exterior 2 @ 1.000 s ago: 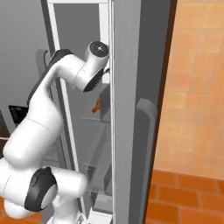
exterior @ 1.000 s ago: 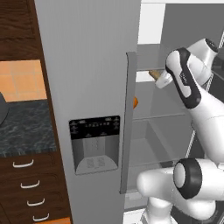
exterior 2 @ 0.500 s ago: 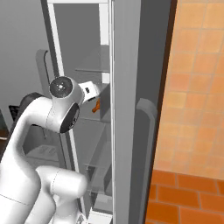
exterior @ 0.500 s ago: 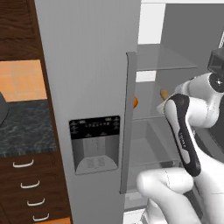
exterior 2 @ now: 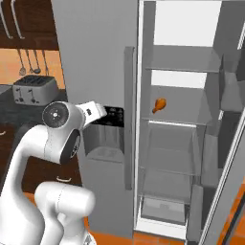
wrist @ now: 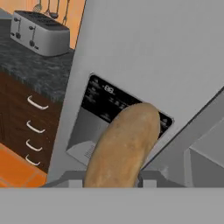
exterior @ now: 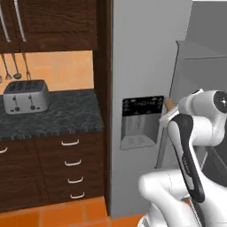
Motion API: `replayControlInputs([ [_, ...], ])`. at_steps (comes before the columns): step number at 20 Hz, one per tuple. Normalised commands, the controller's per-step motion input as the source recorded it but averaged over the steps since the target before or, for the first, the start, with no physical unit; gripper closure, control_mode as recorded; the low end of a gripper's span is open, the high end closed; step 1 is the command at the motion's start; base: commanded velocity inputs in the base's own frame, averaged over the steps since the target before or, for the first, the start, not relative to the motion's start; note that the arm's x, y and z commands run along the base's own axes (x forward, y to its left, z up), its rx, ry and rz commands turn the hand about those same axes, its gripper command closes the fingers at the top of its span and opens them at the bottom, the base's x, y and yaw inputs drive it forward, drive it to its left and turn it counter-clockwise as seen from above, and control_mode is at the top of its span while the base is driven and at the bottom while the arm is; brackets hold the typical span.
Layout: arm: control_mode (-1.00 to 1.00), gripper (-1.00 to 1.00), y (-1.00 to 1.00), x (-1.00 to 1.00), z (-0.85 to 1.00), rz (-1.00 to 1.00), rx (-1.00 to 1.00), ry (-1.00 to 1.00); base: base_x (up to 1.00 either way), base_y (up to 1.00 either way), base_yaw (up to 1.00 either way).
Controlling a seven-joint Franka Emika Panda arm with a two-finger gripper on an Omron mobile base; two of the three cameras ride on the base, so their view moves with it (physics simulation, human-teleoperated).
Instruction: Place one sweet potato and one chicken drumstick in each tupperware on the nearby counter, to pack two identical lunches.
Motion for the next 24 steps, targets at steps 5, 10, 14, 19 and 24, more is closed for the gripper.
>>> replayControlInputs([
  [5, 1.00, 1.00, 0.00, 0.00, 0.00, 0.00, 0.00, 0.00, 0.47, 1.00, 0.00],
  [10, 1.00, 1.00, 0.00, 0.00, 0.00, 0.00, 0.00, 0.00, 0.51, 1.00, 0.00],
  [14, 1.00, 1.00, 0.00, 0.00, 0.00, 0.00, 0.00, 0.00, 0.01, 1.00, 0.00],
  [19, 1.00, 1.00, 0.00, 0.00, 0.00, 0.00, 0.00, 0.00, 0.00, 1.00, 0.00],
  [24, 1.00, 1.00, 0.00, 0.00, 0.00, 0.00, 0.00, 0.00, 0.01, 1.00, 0.00],
])
